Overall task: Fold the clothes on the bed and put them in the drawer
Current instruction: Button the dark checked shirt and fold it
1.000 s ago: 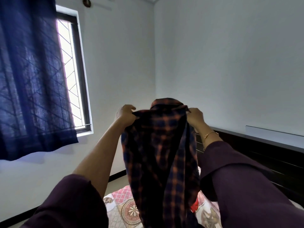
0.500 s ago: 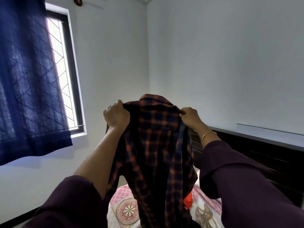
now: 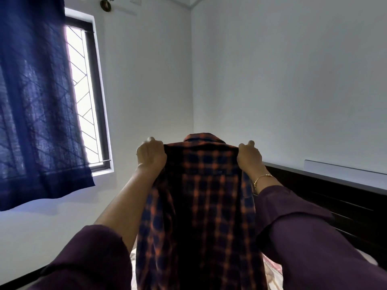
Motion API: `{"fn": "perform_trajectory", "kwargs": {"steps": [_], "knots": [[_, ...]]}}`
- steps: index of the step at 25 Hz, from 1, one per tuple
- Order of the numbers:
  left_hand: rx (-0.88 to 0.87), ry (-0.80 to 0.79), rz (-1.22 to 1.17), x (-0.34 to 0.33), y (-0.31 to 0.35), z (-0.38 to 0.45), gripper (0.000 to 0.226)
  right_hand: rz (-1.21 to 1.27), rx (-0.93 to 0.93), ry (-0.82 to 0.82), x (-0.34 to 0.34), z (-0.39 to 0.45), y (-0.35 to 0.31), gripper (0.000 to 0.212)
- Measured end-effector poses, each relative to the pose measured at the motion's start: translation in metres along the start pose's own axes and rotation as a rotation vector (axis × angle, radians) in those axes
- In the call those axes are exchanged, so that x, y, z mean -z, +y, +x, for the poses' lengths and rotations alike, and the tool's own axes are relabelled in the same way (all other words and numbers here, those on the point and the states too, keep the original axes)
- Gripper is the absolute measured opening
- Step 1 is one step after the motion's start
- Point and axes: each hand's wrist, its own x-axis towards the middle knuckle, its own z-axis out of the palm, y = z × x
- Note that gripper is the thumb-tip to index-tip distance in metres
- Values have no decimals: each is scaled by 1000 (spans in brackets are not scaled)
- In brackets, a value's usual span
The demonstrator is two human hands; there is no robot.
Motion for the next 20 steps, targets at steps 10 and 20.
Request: {"fn": "perform_trajectory", "kwargs": {"steps": [10,20], "knots": [[407,-493,-1132,5,-4,-3,29,342,-226,-1,15,2,-12,31],[694,-151,-1427,-19,10,2,39,187,-3,40,0,3,0,24]]}}
